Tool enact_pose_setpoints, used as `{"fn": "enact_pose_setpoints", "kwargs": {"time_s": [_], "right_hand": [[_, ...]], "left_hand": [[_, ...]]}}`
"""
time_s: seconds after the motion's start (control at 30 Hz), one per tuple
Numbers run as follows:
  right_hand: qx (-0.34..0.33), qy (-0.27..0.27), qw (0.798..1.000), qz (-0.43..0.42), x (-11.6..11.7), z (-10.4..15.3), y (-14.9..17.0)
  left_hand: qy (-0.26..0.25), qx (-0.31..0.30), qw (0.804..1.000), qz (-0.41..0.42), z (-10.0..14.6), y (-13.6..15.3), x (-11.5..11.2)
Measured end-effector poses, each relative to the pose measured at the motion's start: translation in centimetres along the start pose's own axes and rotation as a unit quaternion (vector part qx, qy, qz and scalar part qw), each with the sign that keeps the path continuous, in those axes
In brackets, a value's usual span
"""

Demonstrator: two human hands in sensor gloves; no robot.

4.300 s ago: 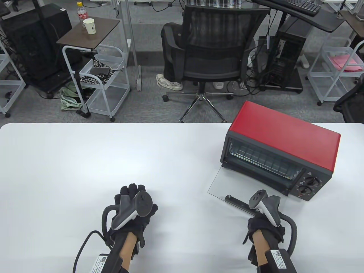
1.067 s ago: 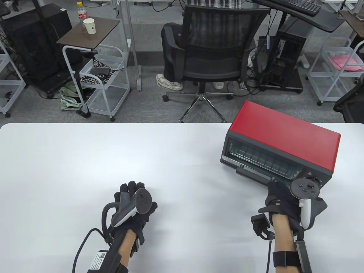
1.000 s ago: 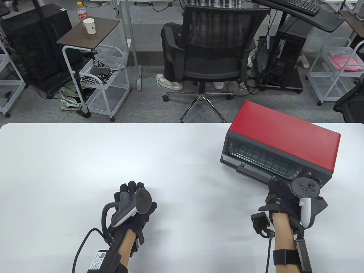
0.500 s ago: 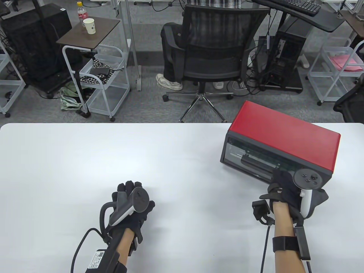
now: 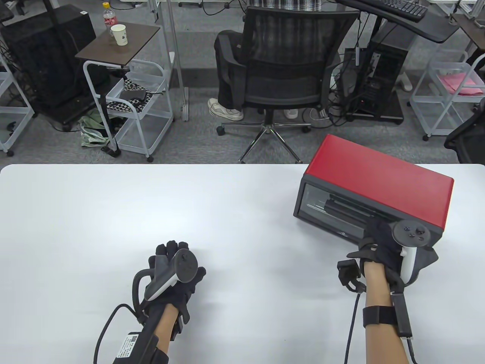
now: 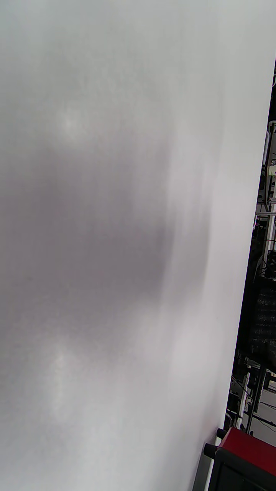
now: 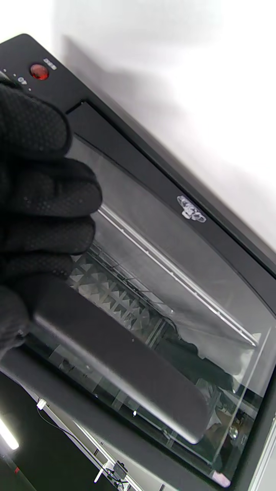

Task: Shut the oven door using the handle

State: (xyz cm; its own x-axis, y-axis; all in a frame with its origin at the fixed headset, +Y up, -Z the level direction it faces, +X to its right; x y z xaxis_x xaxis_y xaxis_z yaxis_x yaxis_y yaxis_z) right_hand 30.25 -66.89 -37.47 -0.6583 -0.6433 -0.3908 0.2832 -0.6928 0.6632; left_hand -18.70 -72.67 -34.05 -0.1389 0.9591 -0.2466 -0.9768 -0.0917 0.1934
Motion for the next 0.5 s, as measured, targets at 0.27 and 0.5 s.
{"fn": "enact_pose_setpoints", "kwargs": {"time_s": [0.27,0.5], "right_hand": [[-0.019,0.004,1.000,0.019,0.4,0.8,0.4],[-0.055,0.013,0.995,0.087,1.2,3.7,0.3]], "left_hand": [[-0.005,0.001,1.000,0.002,0.0,0.2,0.2],[-0.013,-0.005,1.000,-0.001,0.4,0.0,0.4]]}}
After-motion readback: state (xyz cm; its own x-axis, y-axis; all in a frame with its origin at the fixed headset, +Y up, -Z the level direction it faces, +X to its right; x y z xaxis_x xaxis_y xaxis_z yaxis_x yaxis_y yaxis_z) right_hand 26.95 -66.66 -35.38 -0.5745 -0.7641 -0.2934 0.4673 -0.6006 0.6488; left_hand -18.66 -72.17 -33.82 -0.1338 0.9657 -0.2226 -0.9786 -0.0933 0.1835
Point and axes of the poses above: the tracker on the back of each hand, its own y axis roughly to the little-finger side, its own z axis roughly from the fingertips to the wrist, x = y × z, the point moved 1 cm from there along -z, roughly from the wrist to the fingertips, and after that the axes turned 11 degrees about x, right-handed, at the moved point
